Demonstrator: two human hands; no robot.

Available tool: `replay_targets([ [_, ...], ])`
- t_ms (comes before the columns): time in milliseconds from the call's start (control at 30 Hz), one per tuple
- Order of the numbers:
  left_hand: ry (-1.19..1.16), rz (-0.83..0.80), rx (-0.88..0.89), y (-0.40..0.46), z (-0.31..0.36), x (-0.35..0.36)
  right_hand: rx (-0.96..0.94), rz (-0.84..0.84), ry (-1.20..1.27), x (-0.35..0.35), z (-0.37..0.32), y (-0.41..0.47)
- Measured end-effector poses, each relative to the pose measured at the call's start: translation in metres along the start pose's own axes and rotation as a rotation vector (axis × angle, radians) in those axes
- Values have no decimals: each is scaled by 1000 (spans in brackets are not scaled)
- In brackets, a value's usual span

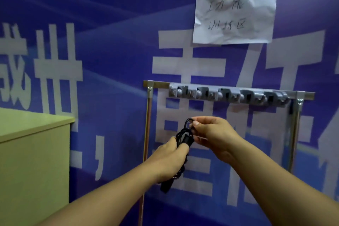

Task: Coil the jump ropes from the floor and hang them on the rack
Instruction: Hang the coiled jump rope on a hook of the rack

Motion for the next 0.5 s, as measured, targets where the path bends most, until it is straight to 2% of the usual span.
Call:
replay_targets([
  [167, 120, 32, -20, 35, 20, -29, -45, 6, -73, 12, -31, 39],
  [267, 156, 83, 67, 57, 37, -43, -104, 84, -68, 18, -49, 67],
  [367, 137, 136, 98, 78, 49, -52, -147, 113, -71, 24, -63, 96],
  [500, 15, 216, 52, 108, 44, -58, -165, 73, -154, 39, -70, 122],
])
Point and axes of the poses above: each hand's wrist, its own y-axis towards the middle knuckle, its own x-axis out of the palm, z = x × y, the point moved 3 cm from there along y, towards the middle knuckle, and after that the axes turned 1 degree about x, right-handed, at the moved point
